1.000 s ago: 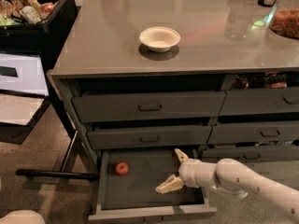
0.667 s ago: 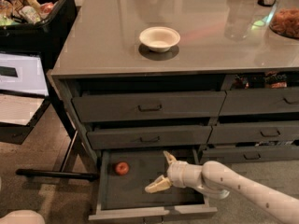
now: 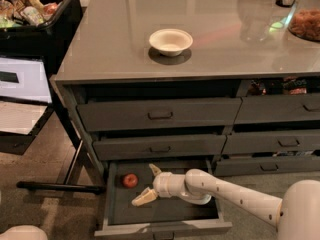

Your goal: Pick apple from bottom drawer and place on counter

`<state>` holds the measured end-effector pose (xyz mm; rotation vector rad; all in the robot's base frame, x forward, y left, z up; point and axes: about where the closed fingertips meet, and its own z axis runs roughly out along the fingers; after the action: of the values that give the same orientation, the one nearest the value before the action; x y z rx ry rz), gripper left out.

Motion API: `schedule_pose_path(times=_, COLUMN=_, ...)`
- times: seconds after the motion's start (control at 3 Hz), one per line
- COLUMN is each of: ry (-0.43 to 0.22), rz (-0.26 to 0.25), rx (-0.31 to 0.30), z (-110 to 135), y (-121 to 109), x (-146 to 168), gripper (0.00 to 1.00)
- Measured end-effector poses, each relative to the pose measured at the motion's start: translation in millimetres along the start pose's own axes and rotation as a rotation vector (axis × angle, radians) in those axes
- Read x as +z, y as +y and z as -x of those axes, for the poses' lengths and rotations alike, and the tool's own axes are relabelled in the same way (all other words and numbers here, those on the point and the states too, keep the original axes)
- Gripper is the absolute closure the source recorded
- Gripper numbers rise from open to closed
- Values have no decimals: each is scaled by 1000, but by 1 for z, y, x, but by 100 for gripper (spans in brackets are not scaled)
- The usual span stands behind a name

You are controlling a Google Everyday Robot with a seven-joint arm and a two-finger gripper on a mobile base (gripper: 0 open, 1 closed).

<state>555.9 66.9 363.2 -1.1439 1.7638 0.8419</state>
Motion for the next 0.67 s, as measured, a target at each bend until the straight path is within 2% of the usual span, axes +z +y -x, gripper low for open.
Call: schedule_pose_path(times=0.67, ry=-2, rz=-15, rx=-1, z=-6, y=-1, x=2, gripper=0)
